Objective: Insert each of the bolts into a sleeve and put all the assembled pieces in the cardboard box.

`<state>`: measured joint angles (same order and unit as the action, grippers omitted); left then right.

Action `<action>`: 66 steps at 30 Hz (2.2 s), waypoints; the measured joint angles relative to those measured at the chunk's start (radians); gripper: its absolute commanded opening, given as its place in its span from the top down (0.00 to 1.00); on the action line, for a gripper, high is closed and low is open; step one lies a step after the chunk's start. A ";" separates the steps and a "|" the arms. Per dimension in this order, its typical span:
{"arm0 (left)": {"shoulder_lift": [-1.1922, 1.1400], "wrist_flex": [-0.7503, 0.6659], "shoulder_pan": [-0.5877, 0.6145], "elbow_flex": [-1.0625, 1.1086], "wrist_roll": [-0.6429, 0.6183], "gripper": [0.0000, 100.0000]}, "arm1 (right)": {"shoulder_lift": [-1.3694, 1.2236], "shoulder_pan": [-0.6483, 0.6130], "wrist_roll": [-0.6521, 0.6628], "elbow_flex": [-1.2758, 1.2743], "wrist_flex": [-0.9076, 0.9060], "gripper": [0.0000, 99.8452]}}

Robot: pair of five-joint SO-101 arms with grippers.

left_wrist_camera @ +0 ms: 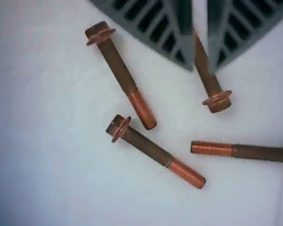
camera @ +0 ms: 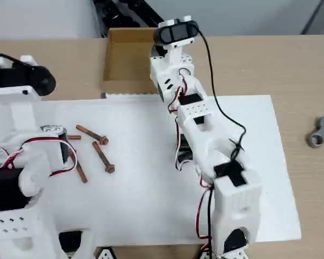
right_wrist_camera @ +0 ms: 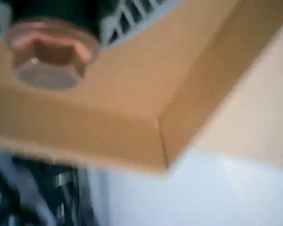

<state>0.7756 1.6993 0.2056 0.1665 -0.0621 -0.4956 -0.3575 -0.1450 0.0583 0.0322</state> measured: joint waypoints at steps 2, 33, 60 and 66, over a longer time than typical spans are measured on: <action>0.000 0.003 0.009 0.003 0.002 0.99 | -0.058 0.006 0.000 0.046 -0.018 0.94; -0.350 -0.173 0.330 0.227 -0.388 0.79 | 0.130 0.043 -0.002 0.118 -0.517 0.85; -1.109 -0.172 0.235 -0.267 -0.806 0.79 | 0.361 0.051 -0.095 0.112 -1.091 0.86; -1.192 -0.166 0.244 -0.295 -0.858 0.79 | 0.362 0.052 -0.095 0.098 -1.091 0.86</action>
<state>-0.4166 1.5336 0.4496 -0.1281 -0.9198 -0.1335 -0.3053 -0.2401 0.1565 -1.0587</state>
